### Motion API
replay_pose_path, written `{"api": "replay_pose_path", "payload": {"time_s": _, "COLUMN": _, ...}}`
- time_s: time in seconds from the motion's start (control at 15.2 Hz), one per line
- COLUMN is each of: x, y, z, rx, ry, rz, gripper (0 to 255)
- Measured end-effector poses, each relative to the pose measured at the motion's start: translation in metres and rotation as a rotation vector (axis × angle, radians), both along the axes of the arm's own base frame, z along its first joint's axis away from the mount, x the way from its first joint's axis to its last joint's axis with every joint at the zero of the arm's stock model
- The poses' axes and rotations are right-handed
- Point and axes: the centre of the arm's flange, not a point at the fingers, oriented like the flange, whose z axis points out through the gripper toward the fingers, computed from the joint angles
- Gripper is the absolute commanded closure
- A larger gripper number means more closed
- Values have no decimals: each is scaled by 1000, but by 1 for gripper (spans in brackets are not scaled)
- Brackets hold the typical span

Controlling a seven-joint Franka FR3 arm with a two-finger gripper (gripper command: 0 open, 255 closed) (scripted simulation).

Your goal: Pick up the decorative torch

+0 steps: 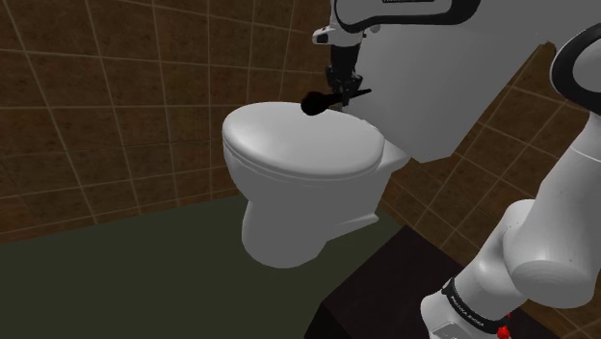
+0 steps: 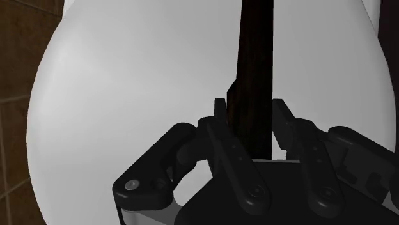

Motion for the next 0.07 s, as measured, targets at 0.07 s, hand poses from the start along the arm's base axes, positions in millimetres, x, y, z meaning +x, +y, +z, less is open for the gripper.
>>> {"api": "replay_pose_path", "payload": {"time_s": 0.07, "x": 0, "y": 0, "z": 3, "rx": 0, "ry": 0, "rz": 0, "gripper": 255}}
